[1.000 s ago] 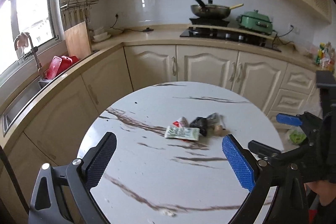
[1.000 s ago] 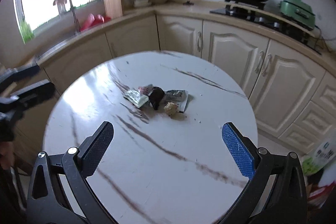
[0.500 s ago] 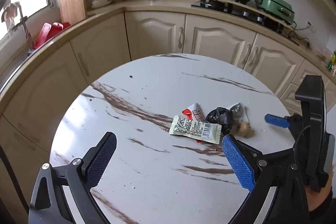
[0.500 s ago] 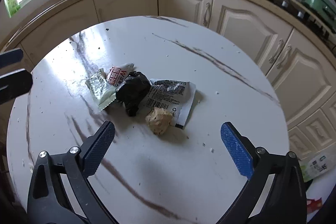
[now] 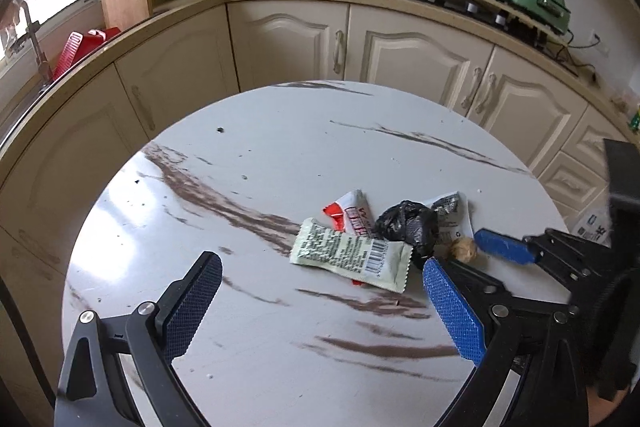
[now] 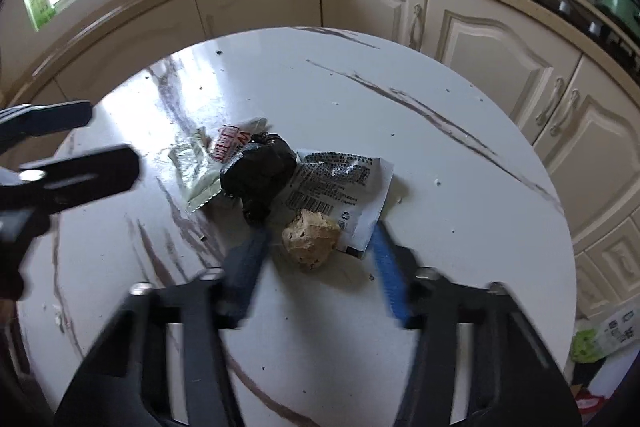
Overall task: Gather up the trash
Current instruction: 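Grasp the white snack bar wrapper with the left tool while the right tool grasps the bread piece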
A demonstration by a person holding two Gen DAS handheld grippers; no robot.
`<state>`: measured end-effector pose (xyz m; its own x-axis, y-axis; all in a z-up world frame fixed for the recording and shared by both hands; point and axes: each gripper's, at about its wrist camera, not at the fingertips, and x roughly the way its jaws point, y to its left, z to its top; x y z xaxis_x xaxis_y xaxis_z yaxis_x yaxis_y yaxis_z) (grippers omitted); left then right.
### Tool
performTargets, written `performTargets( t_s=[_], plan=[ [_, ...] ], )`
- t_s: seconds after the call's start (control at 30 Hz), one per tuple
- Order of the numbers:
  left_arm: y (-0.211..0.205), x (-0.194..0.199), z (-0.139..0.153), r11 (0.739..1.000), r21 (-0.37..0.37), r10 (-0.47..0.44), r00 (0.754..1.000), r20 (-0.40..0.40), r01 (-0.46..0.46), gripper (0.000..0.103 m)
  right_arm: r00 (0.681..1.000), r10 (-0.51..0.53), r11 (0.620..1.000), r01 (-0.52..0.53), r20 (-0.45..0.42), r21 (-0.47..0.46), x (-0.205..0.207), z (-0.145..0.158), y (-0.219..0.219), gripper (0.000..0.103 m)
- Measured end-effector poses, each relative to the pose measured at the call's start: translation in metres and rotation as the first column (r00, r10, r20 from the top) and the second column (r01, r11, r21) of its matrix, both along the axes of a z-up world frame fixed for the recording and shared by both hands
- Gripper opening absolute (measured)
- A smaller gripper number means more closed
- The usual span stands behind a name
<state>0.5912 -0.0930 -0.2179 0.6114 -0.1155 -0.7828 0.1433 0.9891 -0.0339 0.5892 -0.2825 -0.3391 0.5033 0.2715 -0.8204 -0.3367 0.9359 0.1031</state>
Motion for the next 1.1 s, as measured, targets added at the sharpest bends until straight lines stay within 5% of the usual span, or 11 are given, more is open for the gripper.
performTargets(
  t_s=[0.27,0.43,0.57,0.93,1.03,1.1],
  plan=[
    [-0.010,0.036,-0.030,0.995,-0.031,0.095,0.993,-0.070,-0.098,0.099,1.000,0.009,0.997,-0.010,0.007,0.077,-0.011,0.007,-0.020,0.027],
    [0.004,0.053,-0.039,0.978,-0.126,0.158,0.983,-0.089,-0.168,0.099,1.000,0.012,0.994,-0.012,0.001,0.108,-0.015,0.005,-0.026,0.027],
    [0.007,0.067,-0.047,0.973,-0.100,0.198,0.975,-0.097,-0.207,0.097,1.000,0.016,0.991,-0.015,-0.009,0.132,-0.019,0.003,-0.029,0.027],
    [0.010,0.080,-0.059,0.975,-0.105,0.184,0.976,-0.114,-0.196,0.063,1.000,0.027,0.988,-0.026,-0.005,0.150,-0.024,0.004,-0.029,0.027],
    [0.005,0.071,-0.059,0.983,-0.083,0.156,0.984,-0.091,-0.163,0.046,1.000,0.029,0.987,-0.028,-0.004,0.156,-0.024,0.004,-0.030,0.029],
    [0.003,0.064,-0.060,0.987,-0.092,0.123,0.988,-0.088,-0.131,0.024,1.000,0.028,0.988,-0.028,0.004,0.154,-0.025,0.005,-0.028,0.031]
  ],
)
